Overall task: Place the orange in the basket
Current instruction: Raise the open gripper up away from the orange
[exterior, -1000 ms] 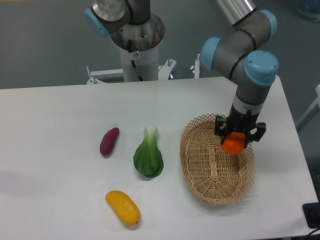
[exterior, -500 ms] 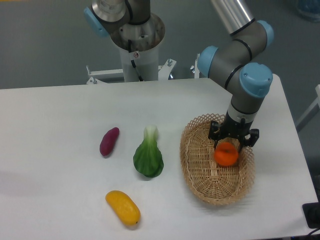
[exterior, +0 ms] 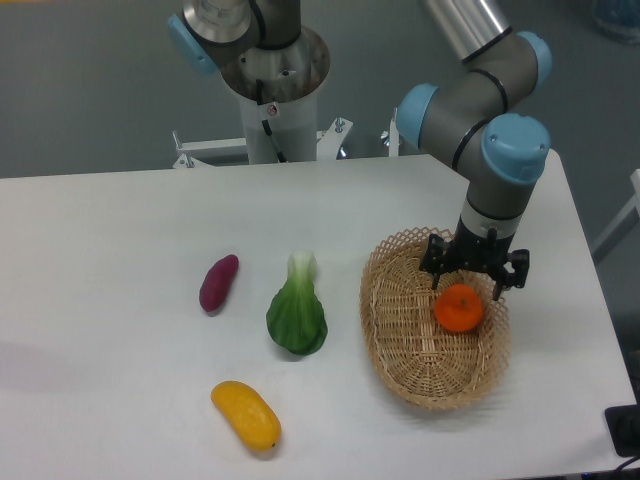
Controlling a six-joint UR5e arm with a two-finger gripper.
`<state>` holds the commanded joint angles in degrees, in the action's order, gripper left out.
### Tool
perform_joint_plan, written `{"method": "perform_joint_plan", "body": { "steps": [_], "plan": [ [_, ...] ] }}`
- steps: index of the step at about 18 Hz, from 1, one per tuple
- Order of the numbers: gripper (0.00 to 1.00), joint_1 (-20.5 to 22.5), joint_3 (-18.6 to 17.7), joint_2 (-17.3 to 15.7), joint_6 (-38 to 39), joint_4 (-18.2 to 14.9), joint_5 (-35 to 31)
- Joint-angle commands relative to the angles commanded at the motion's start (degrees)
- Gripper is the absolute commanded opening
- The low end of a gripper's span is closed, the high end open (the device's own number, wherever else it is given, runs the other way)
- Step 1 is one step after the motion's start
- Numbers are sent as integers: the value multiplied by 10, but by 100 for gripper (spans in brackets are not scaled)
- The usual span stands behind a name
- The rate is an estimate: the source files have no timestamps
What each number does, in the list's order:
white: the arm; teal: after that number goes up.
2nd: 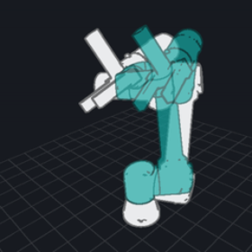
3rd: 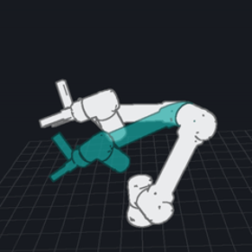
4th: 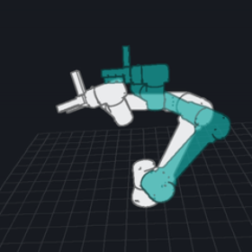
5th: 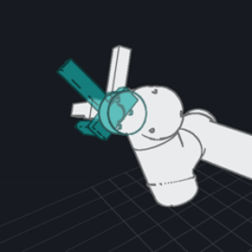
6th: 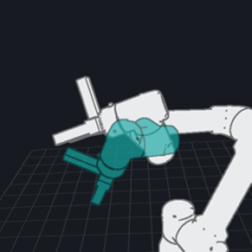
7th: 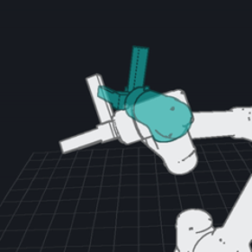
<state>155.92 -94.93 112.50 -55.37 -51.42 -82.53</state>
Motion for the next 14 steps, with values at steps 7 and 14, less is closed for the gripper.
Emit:
{"method": "perform_joint_plan", "body": {
  "steps": [7, 14],
  "plan": [
    [100, 1, 20, -7, -15, -4, -2],
    [100, 3, 24, -13, -15, -4, -3]
  ]
}}
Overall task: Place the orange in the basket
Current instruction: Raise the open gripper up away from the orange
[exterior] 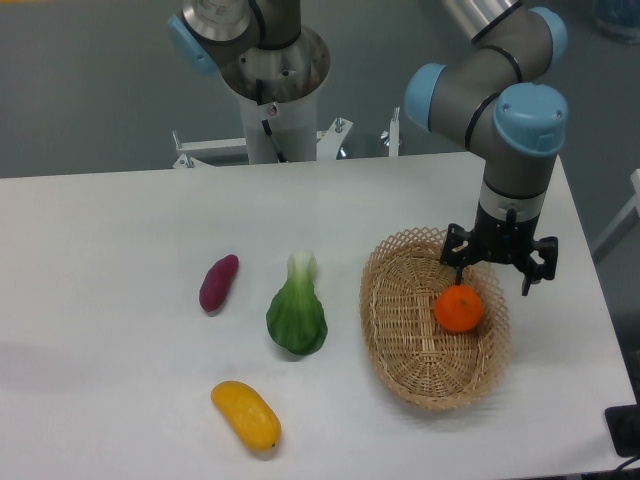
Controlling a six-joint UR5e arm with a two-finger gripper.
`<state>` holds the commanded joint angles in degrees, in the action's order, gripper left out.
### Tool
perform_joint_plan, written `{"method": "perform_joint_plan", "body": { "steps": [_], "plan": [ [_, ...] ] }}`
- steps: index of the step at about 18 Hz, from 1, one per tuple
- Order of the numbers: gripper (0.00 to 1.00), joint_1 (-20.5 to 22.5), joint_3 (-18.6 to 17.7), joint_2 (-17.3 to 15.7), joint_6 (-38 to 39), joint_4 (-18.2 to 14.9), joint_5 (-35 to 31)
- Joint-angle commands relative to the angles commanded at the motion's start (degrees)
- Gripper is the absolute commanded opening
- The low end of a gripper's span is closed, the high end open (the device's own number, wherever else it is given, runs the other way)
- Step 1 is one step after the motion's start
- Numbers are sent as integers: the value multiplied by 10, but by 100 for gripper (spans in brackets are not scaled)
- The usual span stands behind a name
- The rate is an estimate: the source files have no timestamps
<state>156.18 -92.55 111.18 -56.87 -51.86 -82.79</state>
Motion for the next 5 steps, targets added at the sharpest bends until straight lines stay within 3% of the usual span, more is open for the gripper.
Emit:
{"method": "perform_joint_plan", "body": {
  "steps": [5],
  "plan": [
    [100, 2, 0, -4, -1, 0, 1]
  ]
}}
